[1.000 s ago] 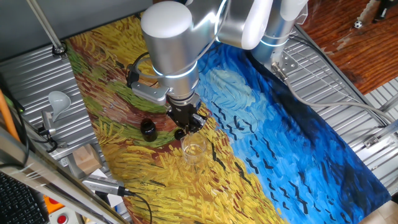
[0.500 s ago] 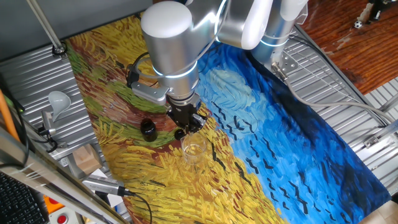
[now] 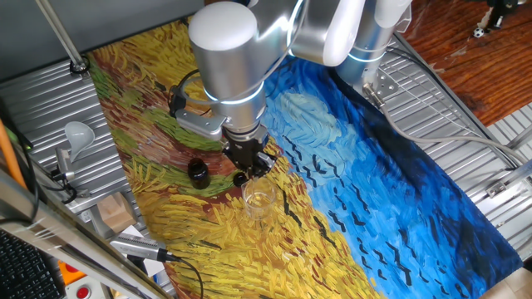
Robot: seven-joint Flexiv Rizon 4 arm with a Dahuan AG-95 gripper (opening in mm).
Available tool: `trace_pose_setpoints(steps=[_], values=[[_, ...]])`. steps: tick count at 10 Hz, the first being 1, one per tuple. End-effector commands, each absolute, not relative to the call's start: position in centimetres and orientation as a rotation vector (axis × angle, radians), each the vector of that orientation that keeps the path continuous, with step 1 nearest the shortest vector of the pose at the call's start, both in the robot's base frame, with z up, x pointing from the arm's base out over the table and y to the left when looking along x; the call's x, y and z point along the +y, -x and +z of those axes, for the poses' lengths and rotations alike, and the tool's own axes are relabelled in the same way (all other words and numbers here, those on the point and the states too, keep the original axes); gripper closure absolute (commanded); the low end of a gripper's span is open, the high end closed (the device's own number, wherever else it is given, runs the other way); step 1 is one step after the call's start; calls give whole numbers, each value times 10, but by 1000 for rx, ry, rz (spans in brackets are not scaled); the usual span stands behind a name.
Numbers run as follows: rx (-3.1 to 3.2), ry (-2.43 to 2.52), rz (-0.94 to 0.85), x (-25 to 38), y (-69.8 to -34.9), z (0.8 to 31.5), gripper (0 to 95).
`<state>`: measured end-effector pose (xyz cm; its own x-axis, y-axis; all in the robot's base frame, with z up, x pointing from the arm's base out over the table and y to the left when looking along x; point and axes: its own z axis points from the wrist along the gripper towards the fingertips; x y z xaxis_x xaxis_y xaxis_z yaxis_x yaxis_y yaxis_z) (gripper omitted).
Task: Transfer liquid using a dropper
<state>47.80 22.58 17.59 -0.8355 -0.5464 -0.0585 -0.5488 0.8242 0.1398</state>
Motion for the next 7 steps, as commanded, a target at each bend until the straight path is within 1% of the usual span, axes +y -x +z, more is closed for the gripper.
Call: trace_pose_setpoints(steps=[1,7], values=[[2989,887,233,225,-478,176,950],[2982,893,228,225,-478,176,950]])
